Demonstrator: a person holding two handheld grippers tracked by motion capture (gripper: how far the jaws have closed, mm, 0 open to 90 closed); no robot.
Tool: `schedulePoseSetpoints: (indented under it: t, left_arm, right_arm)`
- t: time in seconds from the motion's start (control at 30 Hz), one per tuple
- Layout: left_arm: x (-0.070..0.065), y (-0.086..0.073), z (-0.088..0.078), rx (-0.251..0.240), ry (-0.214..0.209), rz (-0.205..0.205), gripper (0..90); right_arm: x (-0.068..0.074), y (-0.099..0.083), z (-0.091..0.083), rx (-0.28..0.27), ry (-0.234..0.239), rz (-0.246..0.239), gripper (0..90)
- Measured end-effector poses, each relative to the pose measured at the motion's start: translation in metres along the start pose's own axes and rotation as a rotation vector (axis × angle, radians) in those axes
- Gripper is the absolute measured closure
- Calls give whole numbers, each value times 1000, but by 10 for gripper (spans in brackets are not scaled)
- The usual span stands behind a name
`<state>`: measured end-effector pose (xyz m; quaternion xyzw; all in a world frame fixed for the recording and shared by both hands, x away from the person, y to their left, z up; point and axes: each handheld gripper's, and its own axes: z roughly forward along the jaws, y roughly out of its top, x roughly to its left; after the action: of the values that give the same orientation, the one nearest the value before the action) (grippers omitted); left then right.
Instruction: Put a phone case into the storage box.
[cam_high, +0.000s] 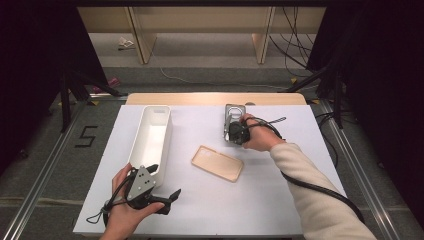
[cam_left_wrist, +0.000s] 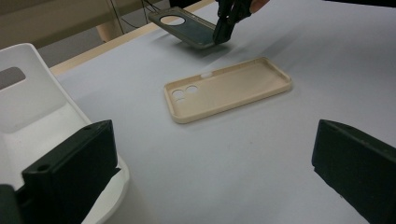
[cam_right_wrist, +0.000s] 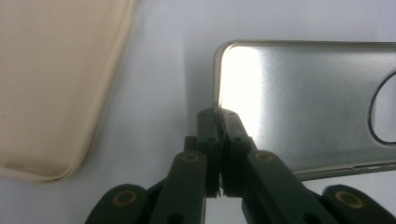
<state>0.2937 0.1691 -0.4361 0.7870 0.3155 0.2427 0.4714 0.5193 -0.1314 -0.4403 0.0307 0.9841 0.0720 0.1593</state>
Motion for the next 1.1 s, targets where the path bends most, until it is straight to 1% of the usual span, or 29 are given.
schedulePoseSetpoints:
  t: [0.03, 0.13, 0.17, 0.33, 0.4, 0.43, 0.5, 0.53, 0.57, 0.6, 0.67, 0.7, 0.73, 0.77, 0.8, 0.83, 0.87, 0.93, 0.97, 1.0, 1.1]
  left_arm:
    - [0, 0, 0, 0, 0, 0, 0]
    - [1, -1, 1, 3, 3, -5, 0]
    - [1, -1, 1, 3, 3, -3, 0]
    - [4, -1, 3, 3, 6, -13, 0]
    - [4, -1, 3, 4, 9, -11, 0]
    - [5, -1, 4, 7, 9, -11, 0]
    - [5, -2, 5, 8, 8, -14, 0]
    - [6, -2, 6, 9, 9, -12, 0]
    - [6, -2, 6, 10, 8, -13, 0]
    - [6, -2, 6, 12, 8, -15, 0]
    - [6, -3, 7, 14, 7, -16, 0]
    - [6, -3, 8, 16, 7, -13, 0]
    - [6, -3, 8, 16, 6, -14, 0]
    - [7, -3, 9, 17, 6, -14, 0]
    - [7, -3, 9, 19, 6, -13, 0]
    - [7, -3, 9, 22, 6, -13, 0]
    - [7, -4, 9, 25, 6, -13, 0]
    - [9, -5, 10, 32, 13, -14, 0]
    - [9, -5, 10, 32, 13, -14, 0]
    - [10, -5, 10, 31, 15, -13, 0]
    - [12, -5, 10, 30, 24, -16, 0]
  right_arm:
    - [0, 0, 0, 0, 0, 0, 891]
    - [3, -2, -5, -22, -13, 1, 891]
    - [5, -5, -9, -47, -17, 8, 891]
    - [9, -8, -18, -79, -29, 21, 891]
    - [12, -11, -24, -108, -37, 23, 892]
    - [12, -11, -24, -108, -37, 23, 892]
    - [14, -13, -28, -129, -42, 25, 892]
    - [17, -16, -31, -152, -48, 29, 892]
    - [17, -16, -31, -152, -48, 29, 892]
    - [20, -18, -34, -168, -47, 35, 892]
    - [22, -19, -35, -176, -48, 42, 892]
    - [24, -22, -38, -207, -49, 38, 892]
    - [24, -22, -38, -207, -49, 38, 892]
    - [28, -23, -41, -222, -45, 53, 892]
    - [28, -23, -41, -222, -45, 53, 892]
    - [32, -24, -45, -240, -41, 54, 892]
    - [33, -25, -46, -254, -45, 46, 892]
    - [37, -25, -49, -275, -45, 45, 892]
    - [37, -25, -49, -275, -45, 45, 892]
    - [41, -25, -52, -290, -36, 47, 892]
    - [47, -26, -56, -317, -30, 52, 892]
